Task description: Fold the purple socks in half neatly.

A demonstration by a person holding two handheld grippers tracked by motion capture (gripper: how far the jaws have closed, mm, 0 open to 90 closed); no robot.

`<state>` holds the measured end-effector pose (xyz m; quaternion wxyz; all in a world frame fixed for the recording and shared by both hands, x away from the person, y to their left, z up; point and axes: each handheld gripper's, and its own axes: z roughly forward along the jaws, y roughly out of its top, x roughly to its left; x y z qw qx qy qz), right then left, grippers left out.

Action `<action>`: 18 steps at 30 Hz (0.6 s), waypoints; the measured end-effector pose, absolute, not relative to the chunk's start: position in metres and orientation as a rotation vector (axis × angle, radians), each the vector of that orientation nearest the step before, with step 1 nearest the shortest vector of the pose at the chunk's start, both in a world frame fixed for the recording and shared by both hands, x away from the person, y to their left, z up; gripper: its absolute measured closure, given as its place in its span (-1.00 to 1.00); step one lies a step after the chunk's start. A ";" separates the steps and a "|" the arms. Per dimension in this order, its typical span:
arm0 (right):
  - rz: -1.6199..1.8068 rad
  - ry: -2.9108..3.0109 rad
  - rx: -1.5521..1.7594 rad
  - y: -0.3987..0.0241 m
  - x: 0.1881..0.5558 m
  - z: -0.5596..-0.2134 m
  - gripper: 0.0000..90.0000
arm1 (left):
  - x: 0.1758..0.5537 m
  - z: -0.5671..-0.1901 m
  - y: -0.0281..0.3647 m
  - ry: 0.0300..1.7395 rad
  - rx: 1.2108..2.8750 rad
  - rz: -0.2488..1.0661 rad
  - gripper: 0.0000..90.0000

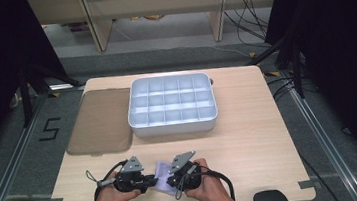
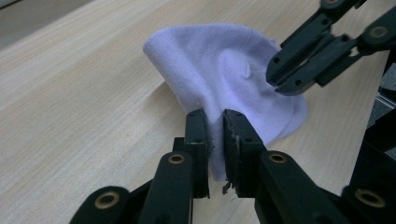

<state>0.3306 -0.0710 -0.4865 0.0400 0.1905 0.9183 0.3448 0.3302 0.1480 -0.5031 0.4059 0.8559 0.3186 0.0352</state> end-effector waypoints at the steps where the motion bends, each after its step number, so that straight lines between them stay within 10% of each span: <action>1: 1.083 2.809 0.573 -0.069 0.329 -0.484 0.93 | 0.331 -0.502 0.149 0.792 2.167 0.094 0.77; 18: 1.109 2.727 0.637 -0.067 0.354 -0.487 0.94 | 0.325 -0.494 0.145 0.739 2.209 0.168 0.79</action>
